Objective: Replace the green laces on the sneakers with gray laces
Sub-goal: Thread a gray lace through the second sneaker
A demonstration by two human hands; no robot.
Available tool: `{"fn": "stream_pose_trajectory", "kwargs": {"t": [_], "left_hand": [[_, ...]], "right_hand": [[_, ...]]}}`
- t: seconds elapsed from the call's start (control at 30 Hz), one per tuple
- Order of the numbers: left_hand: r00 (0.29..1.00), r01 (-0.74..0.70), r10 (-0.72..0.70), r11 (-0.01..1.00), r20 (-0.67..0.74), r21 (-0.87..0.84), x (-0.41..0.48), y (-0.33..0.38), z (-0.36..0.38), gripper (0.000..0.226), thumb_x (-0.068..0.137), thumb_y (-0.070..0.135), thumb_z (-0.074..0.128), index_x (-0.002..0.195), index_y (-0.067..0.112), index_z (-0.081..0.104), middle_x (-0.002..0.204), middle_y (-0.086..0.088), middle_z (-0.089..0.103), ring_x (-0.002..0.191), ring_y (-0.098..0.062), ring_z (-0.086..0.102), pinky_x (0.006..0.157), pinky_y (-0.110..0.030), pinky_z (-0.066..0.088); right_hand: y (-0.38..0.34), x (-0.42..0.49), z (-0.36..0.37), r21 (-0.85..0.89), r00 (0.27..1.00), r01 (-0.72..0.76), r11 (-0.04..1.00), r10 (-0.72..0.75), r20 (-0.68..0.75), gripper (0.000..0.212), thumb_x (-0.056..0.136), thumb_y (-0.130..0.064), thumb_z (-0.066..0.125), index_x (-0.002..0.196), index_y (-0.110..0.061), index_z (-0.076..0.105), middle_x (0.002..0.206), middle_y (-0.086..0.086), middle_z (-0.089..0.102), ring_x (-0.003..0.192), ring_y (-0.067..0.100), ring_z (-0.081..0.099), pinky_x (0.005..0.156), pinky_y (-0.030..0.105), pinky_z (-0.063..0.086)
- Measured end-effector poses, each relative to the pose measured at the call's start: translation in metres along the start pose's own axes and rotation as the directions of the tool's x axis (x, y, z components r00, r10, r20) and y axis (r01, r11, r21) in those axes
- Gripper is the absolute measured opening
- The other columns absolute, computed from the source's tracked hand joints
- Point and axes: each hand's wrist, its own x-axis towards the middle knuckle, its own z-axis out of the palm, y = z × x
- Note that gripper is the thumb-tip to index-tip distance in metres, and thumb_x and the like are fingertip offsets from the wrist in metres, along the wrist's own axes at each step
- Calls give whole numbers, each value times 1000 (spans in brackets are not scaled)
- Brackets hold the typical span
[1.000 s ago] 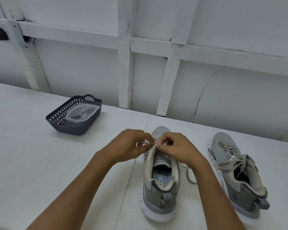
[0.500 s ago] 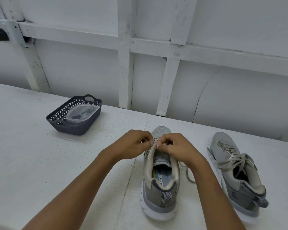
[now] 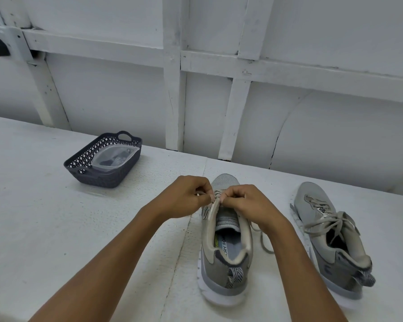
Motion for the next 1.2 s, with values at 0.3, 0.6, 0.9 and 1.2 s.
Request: {"fn": "stream_pose_trajectory", "kwargs": {"t": [0.3,0.6,0.9,1.2], "left_hand": [[827,558,-498,784,260,-273,11,11,4,29,80,11,48,53,16,42,52,0,35,45,-13,19,45,-19,14],[798,600,-450,659,401,-454,10,0,-2,22,83,17,50,61,18,49,55,3,36,44,-11,24,45,-21,14],[880,470,-461,880,111,-73,3,-33,-3,23,94,18,56,76,6,63,69,-11,60,55,-23,50,53,-29,41],[982,106,-166,873,87,476,-1,-45,6,21,95,27,60,115,23,64,102,5,60,88,-13,51,70,-26,39]], "right_hand": [[-11,10,14,-164,985,-123,979,99,-143,16,79,-25,69,68,-17,60,66,-4,57,65,13,51,66,33,45],[-3,4,3,-126,982,-79,989,55,-182,7,83,-21,69,77,-19,67,78,-7,67,73,8,58,65,25,45],[6,-15,-14,55,975,-83,995,92,-203,35,76,-42,81,81,-11,66,71,-5,62,63,6,52,63,22,43],[-2,-32,-20,33,981,-160,987,162,-109,31,76,-31,84,81,-7,65,62,-3,63,56,7,57,55,25,51]]}}
